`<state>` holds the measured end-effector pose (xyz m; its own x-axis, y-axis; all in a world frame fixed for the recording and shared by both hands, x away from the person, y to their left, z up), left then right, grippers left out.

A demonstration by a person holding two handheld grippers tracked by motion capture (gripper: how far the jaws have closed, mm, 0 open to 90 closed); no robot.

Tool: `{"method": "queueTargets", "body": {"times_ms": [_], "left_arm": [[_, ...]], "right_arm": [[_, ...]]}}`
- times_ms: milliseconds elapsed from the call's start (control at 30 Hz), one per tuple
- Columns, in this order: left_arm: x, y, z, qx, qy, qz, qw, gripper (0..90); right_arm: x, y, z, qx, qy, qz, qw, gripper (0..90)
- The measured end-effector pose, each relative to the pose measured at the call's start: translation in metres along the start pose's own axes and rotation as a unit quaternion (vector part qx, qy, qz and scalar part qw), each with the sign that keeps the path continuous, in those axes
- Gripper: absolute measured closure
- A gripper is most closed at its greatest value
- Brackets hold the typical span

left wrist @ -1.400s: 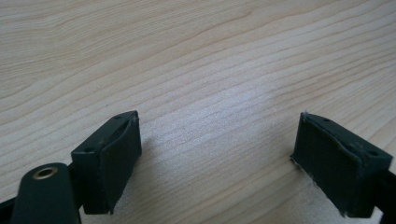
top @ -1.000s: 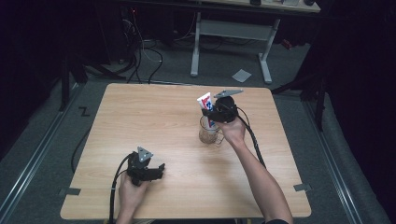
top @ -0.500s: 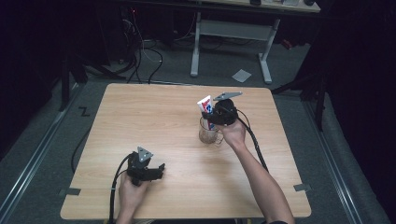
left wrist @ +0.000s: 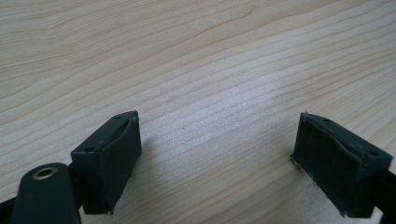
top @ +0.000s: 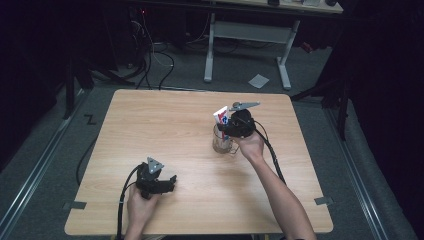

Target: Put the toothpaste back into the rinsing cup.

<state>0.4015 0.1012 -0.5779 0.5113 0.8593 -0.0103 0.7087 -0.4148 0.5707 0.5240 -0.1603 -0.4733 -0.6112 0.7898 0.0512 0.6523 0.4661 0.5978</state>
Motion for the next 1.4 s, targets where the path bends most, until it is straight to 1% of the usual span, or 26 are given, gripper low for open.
{"method": "queueTargets", "body": {"times_ms": [100, 167, 300, 667, 800, 900, 1033, 1233, 1400], "left_arm": [[0.000, 0.000, 0.000, 0.000, 0.000, 0.000, 1.0000, 15.2], [0.000, 0.000, 0.000, 0.000, 0.000, 0.000, 1.0000, 15.2], [0.000, 0.000, 0.000, 0.000, 0.000, 0.000, 1.0000, 15.3], [0.000, 0.000, 0.000, 0.000, 0.000, -0.001, 1.0000, 15.3], [0.000, 0.000, 0.000, 0.000, 0.000, 0.000, 1.0000, 15.3], [0.000, 0.000, 0.000, 0.000, 0.000, -0.001, 1.0000, 15.3], [0.000, 0.000, 0.000, 0.000, 0.000, -0.001, 1.0000, 15.3], [0.000, 0.000, 0.000, 0.000, 0.000, 0.000, 1.0000, 15.3], [0.000, 0.000, 0.000, 0.000, 0.000, -0.001, 1.0000, 15.2]], "right_arm": [[0.001, -0.001, 0.000, 0.003, -0.002, -0.002, 1.0000, 58.2], [0.002, -0.001, 0.000, 0.004, -0.007, -0.008, 0.9999, 58.2], [0.004, -0.001, 0.001, 0.005, -0.004, -0.009, 0.9999, 58.2], [0.004, -0.007, 0.005, 0.012, -0.009, -0.017, 0.9998, 57.9], [0.003, -0.010, 0.004, 0.009, -0.005, -0.011, 0.9999, 57.5], [0.002, -0.012, 0.003, 0.010, -0.005, -0.012, 0.9999, 57.2], [0.004, -0.016, 0.001, 0.015, -0.017, -0.023, 0.9995, 56.5], [0.002, -0.017, 0.001, 0.016, -0.012, -0.016, 0.9997, 55.1], [0.002, -0.019, 0.000, 0.017, -0.010, -0.018, 0.9996, 53.5]]}}
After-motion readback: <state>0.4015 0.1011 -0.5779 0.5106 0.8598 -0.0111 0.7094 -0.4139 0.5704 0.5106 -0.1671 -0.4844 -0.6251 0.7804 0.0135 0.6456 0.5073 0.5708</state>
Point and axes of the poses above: each handheld gripper's, and its own axes: z roughly forward along the jaws, y roughly out of its top, x roughly to its left, the point moved 6 cm from there along z, roughly forward along the jaws, and after that the axes turned 12 degrees about x, right-handed, at the moved point
